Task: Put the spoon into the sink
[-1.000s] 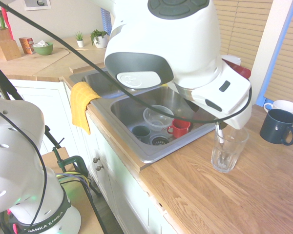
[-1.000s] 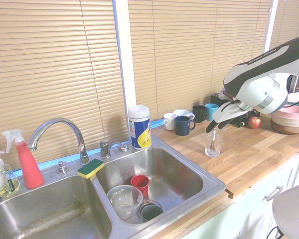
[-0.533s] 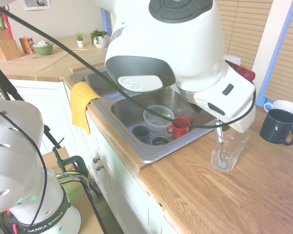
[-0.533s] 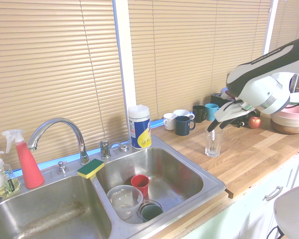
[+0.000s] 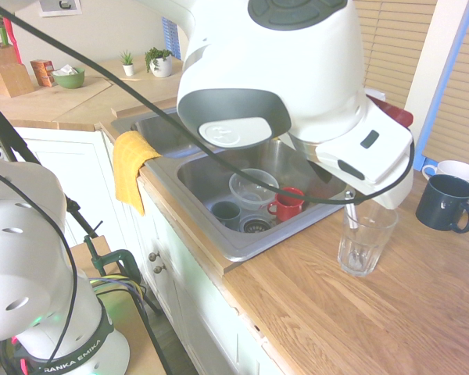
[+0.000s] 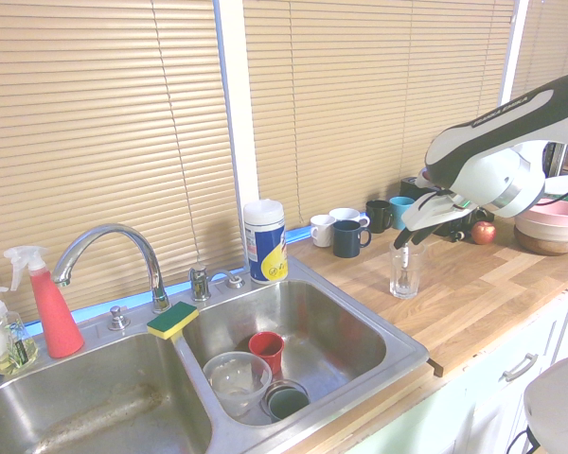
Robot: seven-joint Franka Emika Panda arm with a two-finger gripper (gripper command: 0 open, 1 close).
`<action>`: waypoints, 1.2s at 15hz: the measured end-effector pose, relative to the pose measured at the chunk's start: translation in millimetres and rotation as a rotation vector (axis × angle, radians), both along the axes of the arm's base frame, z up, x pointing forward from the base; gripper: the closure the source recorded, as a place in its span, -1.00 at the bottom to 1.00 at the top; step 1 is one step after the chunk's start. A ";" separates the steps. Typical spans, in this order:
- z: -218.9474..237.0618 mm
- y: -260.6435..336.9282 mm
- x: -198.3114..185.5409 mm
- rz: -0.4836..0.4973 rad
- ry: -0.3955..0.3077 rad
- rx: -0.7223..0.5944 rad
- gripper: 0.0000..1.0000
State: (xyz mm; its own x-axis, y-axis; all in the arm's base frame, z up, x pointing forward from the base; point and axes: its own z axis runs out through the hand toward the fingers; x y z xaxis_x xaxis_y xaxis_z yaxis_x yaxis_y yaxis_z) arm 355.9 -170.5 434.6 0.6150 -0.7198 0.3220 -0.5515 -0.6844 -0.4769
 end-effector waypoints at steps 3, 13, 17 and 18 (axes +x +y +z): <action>-2.3 -11.2 2.7 -0.020 0.005 0.010 1.00; -2.2 -12.3 21.2 -0.013 0.020 0.002 1.00; 0.4 -13.3 22.6 -0.016 0.018 -0.001 1.00; 2.1 -13.9 23.0 -0.018 0.015 -0.001 1.00</action>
